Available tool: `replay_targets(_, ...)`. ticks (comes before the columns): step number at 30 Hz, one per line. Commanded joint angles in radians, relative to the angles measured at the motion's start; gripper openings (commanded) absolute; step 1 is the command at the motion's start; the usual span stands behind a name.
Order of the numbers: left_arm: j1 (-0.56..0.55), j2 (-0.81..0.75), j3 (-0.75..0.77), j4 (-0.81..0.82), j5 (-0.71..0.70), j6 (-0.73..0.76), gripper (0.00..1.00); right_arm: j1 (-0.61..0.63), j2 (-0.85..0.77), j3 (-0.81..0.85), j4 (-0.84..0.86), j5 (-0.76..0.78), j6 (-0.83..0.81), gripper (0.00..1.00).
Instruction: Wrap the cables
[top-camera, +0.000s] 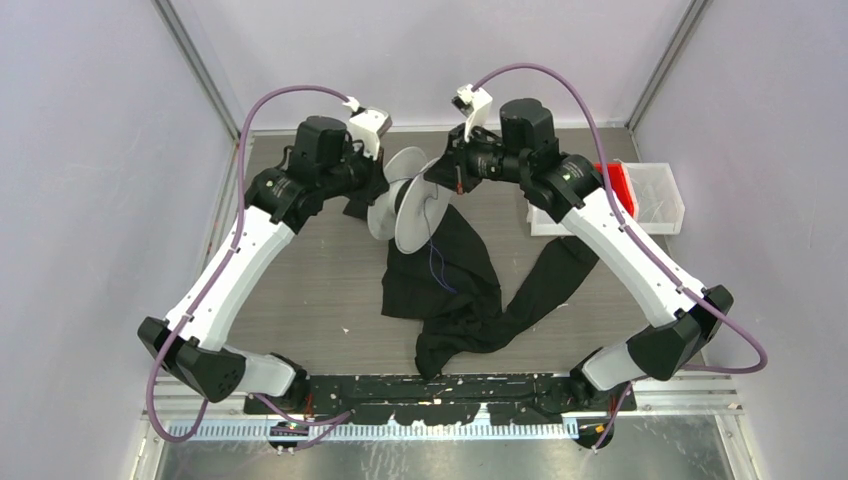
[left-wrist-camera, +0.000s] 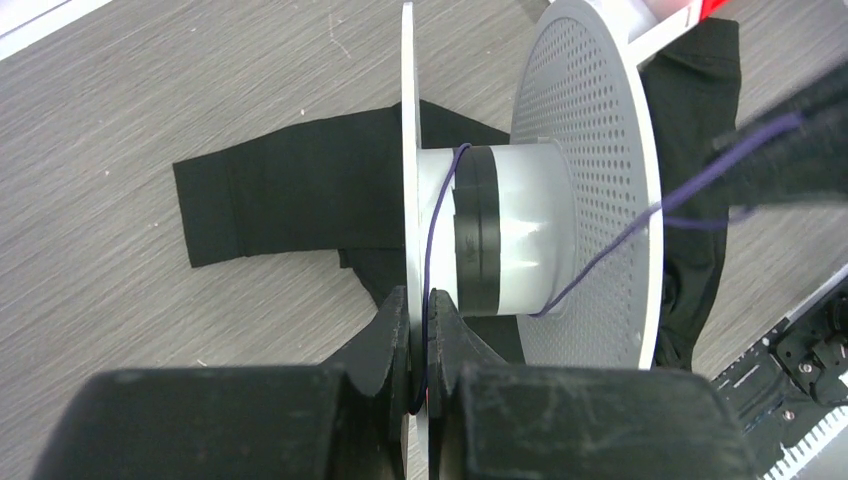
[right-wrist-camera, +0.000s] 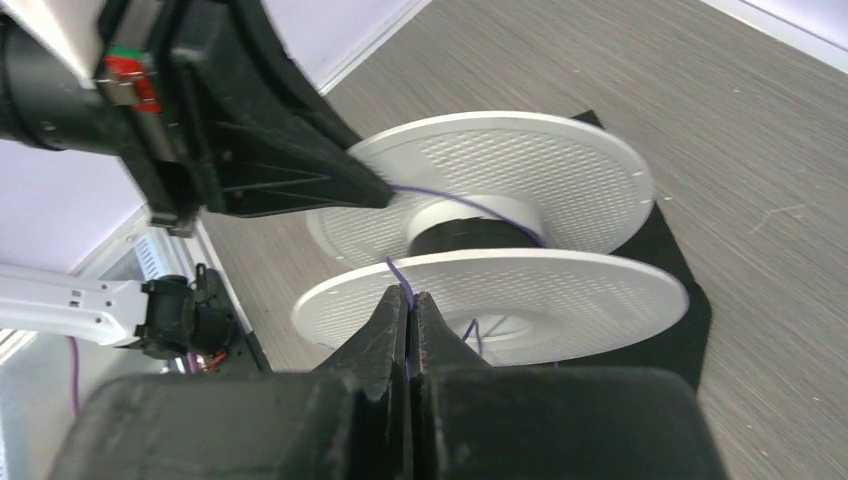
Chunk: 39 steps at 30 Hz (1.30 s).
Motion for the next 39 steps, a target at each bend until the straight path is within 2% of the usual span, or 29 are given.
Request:
replay_targets(1,0.002,-0.061,0.03,-0.008,0.059,0.049,0.0,-0.072,-0.029,-0.003,0.024,0.009,-0.038,0.0)
replay_targets(4,0.002,-0.067,0.046,-0.041,0.089,0.061,0.0,-0.114,-0.039,-0.027,0.047,0.03,-0.038,0.03)
replay_targets(5,0.002,-0.067,0.053,-0.052,0.096,0.061,0.0,-0.124,-0.04,-0.035,0.051,0.043,-0.041,0.08)
replay_targets(9,0.003,-0.068,0.09,-0.074,0.099,0.061,0.0,-0.15,-0.038,-0.05,0.039,0.094,-0.049,0.5)
replay_targets(11,0.004,-0.066,0.118,-0.084,0.093,0.046,0.0,-0.16,-0.046,-0.066,0.039,0.127,-0.04,0.6)
replay_targets(14,0.004,-0.059,0.169,-0.112,0.092,0.022,0.0,-0.18,-0.09,-0.115,0.062,0.161,-0.016,0.68)
replay_targets(17,0.005,-0.06,0.209,-0.127,0.099,0.004,0.0,-0.194,-0.14,-0.185,0.096,0.172,0.005,0.74)
replay_targets(23,0.011,-0.052,0.269,-0.154,0.105,-0.013,0.0,-0.204,-0.253,-0.327,0.144,0.177,0.046,0.75)
replay_targets(29,0.019,-0.034,0.307,-0.167,0.09,-0.035,0.0,-0.203,-0.429,-0.652,0.455,0.017,0.044,0.79)
replay_targets(35,0.021,-0.028,0.325,-0.176,0.089,-0.042,0.0,-0.162,-0.431,-0.792,0.485,-0.093,-0.044,0.79)
replay_targets(39,0.022,-0.023,0.333,-0.179,0.094,-0.049,0.0,-0.108,-0.383,-0.814,0.478,-0.056,-0.113,0.79)
